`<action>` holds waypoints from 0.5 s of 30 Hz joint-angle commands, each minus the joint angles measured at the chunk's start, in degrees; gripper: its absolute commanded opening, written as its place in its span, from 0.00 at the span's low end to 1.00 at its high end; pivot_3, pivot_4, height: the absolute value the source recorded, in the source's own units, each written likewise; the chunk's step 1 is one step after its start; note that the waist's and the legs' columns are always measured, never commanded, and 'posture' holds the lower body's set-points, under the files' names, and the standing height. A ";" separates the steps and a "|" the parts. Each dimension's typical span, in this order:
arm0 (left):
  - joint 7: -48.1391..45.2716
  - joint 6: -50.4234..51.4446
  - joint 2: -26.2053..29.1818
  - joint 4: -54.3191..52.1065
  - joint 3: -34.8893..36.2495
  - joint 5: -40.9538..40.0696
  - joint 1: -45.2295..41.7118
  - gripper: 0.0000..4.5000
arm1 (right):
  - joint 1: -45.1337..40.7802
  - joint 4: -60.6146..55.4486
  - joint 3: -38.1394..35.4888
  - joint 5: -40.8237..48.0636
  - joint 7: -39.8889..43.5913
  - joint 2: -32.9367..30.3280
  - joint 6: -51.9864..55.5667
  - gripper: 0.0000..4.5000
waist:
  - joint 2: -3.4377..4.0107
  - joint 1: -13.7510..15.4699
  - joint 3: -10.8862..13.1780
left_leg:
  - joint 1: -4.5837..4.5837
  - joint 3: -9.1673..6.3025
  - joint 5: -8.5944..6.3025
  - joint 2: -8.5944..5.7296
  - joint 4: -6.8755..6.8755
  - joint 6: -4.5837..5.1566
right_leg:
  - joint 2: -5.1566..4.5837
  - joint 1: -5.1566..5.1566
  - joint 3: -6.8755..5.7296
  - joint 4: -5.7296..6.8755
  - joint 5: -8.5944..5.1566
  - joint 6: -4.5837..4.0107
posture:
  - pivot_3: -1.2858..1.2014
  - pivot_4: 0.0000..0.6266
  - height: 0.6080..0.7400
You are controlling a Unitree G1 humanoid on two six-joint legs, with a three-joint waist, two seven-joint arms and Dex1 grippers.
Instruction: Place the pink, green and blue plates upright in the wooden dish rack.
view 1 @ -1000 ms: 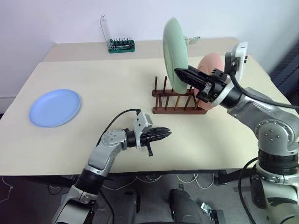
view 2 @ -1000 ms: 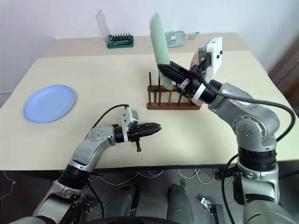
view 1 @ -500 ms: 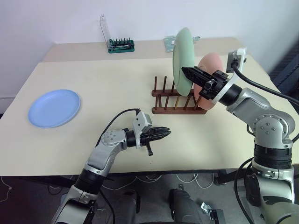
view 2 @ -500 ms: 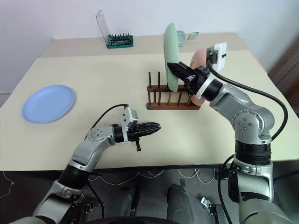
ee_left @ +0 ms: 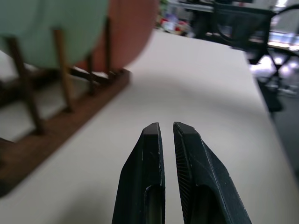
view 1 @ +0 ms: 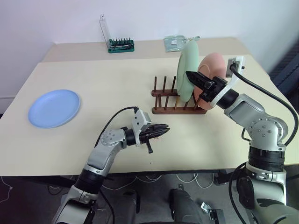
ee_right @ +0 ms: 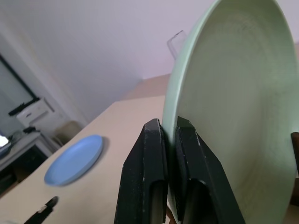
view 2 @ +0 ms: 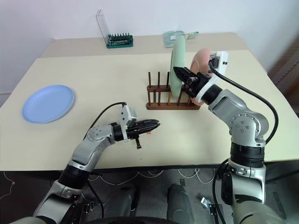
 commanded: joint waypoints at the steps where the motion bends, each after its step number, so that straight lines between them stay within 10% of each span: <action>1: 2.74 -4.14 -0.09 -0.38 1.27 2.02 -0.02 0.09 | -0.79 -1.93 -1.46 1.53 -1.10 0.74 0.10 0.01 | 0.00 -0.02 0.00 | 0.00 0.00 0.00 0.00 0.00 0.00 | 0.00 0.00 0.00 0.01 0.00 0.00 | 0.52 0.24 1.00; 5: 2.89 -3.61 -0.03 -1.10 0.95 1.27 0.74 0.09 | -1.00 -2.07 -1.36 1.87 -2.30 1.66 0.66 0.01 | 0.00 -0.02 0.00 | 0.00 0.01 0.00 0.00 0.00 0.00 | 0.00 0.00 0.00 0.00 0.00 0.00 | 0.52 0.24 1.00; 15: 2.85 -2.88 -0.11 -1.35 0.71 0.70 1.08 0.09 | -2.14 -4.31 -0.26 0.45 -3.84 1.28 1.30 0.87 | 0.01 -0.06 0.00 | 0.00 0.01 0.00 0.00 0.00 0.00 | 0.01 0.00 0.00 0.01 0.00 0.00 | 0.52 0.24 1.00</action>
